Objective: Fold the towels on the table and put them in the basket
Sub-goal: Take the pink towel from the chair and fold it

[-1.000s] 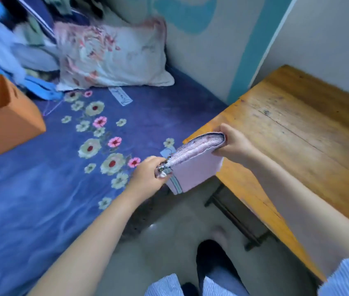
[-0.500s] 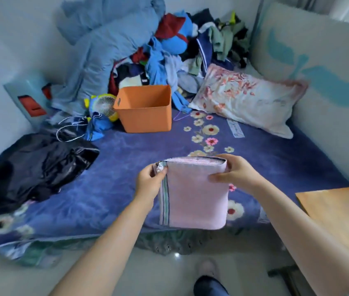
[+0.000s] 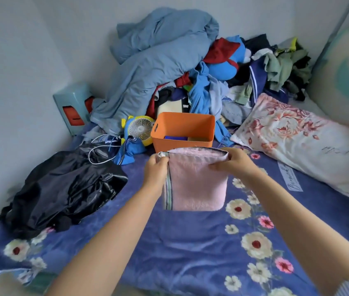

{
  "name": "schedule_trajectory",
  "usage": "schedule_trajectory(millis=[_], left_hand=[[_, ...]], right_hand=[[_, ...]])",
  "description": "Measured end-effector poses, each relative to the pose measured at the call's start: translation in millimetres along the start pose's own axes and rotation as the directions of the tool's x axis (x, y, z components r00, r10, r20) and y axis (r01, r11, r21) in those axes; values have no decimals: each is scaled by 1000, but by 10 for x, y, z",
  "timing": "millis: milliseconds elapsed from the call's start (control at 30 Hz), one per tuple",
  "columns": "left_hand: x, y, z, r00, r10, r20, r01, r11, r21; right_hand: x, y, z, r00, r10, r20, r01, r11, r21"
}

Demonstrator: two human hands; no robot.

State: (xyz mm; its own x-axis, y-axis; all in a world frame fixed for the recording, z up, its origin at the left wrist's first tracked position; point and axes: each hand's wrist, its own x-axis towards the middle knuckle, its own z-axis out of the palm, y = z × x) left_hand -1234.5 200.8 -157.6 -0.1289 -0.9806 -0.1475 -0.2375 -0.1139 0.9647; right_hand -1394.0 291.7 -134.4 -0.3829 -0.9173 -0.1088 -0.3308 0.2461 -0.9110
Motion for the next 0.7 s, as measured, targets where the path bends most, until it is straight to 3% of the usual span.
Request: schedule_trajectory(millis=[167,400,533,700], left_hand=[[872,59,142,998,33,57,-32,999,-12],[2167,74,266,980,45,195,-56,997,52],[2988,109,395,964,72,255,-79,997,17],[3781,233,638,940,124,318,-130,992,-4]], right_hand=[[905,-47,59,997,-67,-37,62,990,-123],[2103,-46,265,996,-22,-89,1,973,-229],[2768,-136,348,985,9,-173,-59,956,-288],[3468,-233,324,955,-58,-290,-66,913,-402]])
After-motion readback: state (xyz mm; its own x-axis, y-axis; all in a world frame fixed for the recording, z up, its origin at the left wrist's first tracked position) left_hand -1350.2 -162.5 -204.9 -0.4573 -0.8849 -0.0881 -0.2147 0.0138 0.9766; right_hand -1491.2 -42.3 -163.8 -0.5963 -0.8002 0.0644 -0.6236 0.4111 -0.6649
